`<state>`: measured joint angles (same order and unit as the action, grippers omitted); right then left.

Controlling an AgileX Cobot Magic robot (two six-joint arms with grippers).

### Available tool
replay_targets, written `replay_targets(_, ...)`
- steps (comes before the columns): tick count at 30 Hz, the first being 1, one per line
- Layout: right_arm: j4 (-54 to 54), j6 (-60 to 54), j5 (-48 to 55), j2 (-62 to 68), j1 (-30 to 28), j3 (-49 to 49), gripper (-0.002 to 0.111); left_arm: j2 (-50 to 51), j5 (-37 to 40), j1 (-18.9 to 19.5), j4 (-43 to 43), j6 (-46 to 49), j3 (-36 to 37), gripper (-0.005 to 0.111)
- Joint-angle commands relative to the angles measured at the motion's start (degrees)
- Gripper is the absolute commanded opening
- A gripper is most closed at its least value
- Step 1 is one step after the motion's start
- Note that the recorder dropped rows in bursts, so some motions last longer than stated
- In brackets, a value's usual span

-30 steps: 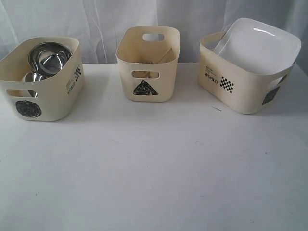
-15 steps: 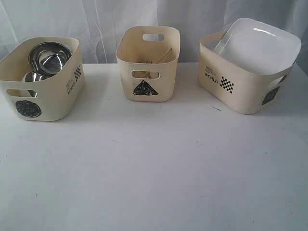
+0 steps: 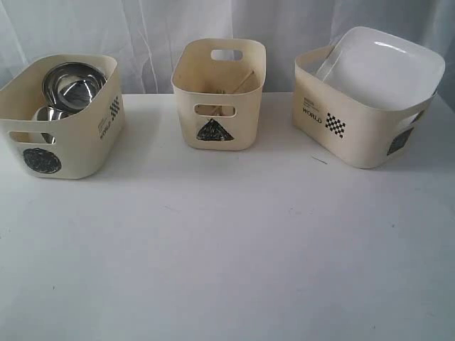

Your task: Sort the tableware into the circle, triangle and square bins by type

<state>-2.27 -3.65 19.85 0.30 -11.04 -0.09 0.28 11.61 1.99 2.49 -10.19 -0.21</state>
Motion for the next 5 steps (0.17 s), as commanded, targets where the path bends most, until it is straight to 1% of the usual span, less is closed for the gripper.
replay_targets(1, 0.06, -0.61, -0.22, -0.30, -0.26, 0.09, 0.000, -0.28, -0.09, -0.41, -0.03, -0.05, 0.21, 0.000)
replay_targets(5, 0.06, -0.61, -0.22, -0.30, -0.26, 0.09, 0.000, -0.28, -0.09, -0.41, -0.03, -0.05, 0.21, 0.000)
